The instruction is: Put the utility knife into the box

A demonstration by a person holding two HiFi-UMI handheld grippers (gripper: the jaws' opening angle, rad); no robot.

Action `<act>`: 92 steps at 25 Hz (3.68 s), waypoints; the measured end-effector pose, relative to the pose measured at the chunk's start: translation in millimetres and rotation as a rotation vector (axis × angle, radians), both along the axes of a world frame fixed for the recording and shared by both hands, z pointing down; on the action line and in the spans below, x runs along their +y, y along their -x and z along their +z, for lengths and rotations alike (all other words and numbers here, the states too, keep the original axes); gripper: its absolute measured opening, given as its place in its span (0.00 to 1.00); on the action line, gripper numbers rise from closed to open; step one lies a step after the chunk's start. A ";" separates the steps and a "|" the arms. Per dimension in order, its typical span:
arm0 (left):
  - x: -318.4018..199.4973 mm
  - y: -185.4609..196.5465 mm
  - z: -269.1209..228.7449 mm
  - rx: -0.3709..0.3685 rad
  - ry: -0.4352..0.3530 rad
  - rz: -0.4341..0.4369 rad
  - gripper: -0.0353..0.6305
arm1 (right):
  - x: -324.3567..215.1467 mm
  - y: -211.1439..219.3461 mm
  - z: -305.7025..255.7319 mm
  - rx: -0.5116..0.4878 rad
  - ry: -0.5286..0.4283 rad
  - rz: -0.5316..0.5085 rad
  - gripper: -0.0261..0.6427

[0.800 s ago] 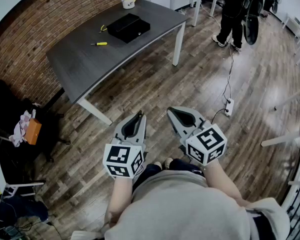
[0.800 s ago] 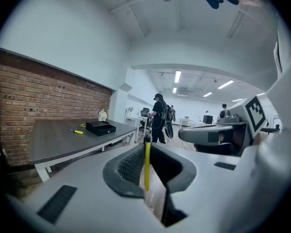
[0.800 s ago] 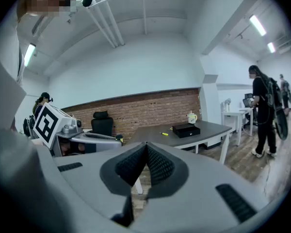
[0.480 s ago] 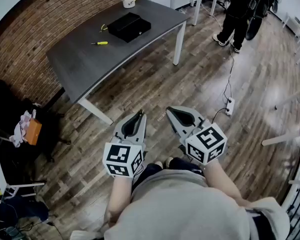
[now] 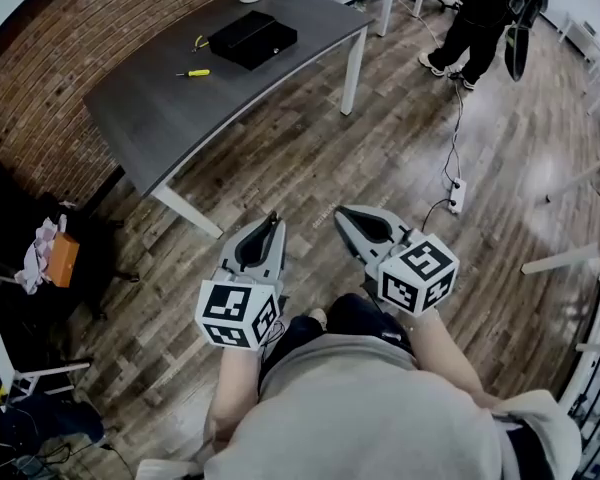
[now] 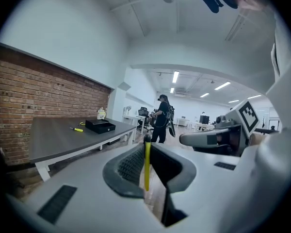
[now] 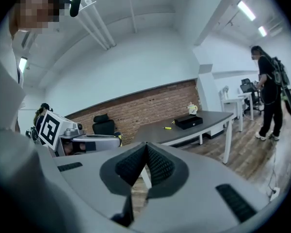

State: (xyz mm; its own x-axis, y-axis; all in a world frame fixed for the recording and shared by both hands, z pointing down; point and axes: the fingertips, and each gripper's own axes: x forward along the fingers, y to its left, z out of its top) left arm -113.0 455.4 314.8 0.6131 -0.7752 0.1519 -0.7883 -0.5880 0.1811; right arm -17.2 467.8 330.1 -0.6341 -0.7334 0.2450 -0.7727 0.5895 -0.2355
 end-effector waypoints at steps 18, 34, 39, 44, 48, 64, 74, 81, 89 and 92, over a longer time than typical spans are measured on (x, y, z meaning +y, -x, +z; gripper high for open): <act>-63.1 16.3 26.3 0.021 0.052 -0.048 0.14 | -69.2 -2.6 11.2 -0.094 -0.010 0.014 0.05; -236.4 11.9 13.1 0.003 0.041 -0.093 0.14 | -255.1 -15.3 0.1 -0.183 -0.015 -0.012 0.05; -290.7 -0.9 9.5 0.015 0.032 -0.100 0.14 | -305.9 -21.1 2.1 -0.167 0.002 -0.051 0.05; -328.2 -7.9 11.1 0.012 0.032 -0.111 0.14 | -341.2 -24.0 2.4 -0.166 -0.006 -0.076 0.05; -344.4 -14.4 12.5 0.006 0.041 -0.115 0.14 | -361.8 -35.6 0.5 -0.175 0.003 -0.058 0.05; -395.4 -41.8 32.1 -0.020 0.100 -0.037 0.14 | -391.9 -58.3 21.9 -0.182 0.083 -0.046 0.11; -481.3 -50.8 43.0 -0.019 0.115 0.006 0.14 | -469.5 -77.7 31.2 -0.213 0.075 0.061 0.10; -557.3 -45.3 48.2 -0.040 0.127 0.006 0.14 | -544.3 -83.3 28.8 -0.205 0.077 0.083 0.08; -629.4 -34.2 50.5 -0.047 0.134 0.004 0.14 | -613.5 -85.0 26.2 -0.182 0.061 0.139 0.05; -649.2 -29.3 60.2 -0.078 0.158 0.012 0.14 | -630.3 -81.8 27.4 -0.179 0.059 0.148 0.05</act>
State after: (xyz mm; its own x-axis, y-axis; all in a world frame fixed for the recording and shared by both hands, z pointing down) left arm -83.7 -193.7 375.0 0.6034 -0.7308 0.3191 -0.7969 -0.5662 0.2103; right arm 64.6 -162.5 357.5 -0.5580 -0.8092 0.1838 -0.7925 0.4539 -0.4074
